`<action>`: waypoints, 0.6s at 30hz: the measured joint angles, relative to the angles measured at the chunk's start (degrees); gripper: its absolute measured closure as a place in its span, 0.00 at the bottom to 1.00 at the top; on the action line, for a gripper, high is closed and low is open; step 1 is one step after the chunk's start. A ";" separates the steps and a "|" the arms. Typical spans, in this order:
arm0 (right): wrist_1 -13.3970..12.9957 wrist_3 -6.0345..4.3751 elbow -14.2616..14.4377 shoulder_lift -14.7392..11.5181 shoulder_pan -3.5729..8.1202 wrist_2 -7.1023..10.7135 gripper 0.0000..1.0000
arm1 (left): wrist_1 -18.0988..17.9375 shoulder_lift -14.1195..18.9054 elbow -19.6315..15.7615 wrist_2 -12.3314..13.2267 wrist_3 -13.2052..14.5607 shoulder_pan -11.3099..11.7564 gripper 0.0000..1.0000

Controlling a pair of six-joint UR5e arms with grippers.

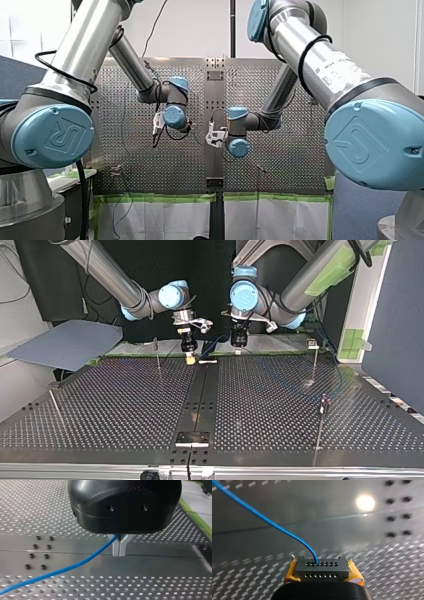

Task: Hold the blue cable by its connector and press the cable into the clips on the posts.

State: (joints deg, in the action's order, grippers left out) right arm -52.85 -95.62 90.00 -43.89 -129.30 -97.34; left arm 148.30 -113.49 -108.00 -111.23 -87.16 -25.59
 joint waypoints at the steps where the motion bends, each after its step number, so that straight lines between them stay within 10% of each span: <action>1: -0.44 0.02 0.43 0.44 -0.03 -0.21 1.00 | -0.40 -0.41 -0.38 0.05 -0.01 -0.04 0.99; 18: -8.52 -1.06 8.86 8.83 0.72 -3.13 1.00 | -9.34 -9.35 -1.44 0.87 0.66 -1.15 0.99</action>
State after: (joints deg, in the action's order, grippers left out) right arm -61.37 -96.69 98.86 -35.06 -128.58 -100.47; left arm 138.96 -122.84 -109.44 -110.36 -86.50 -26.74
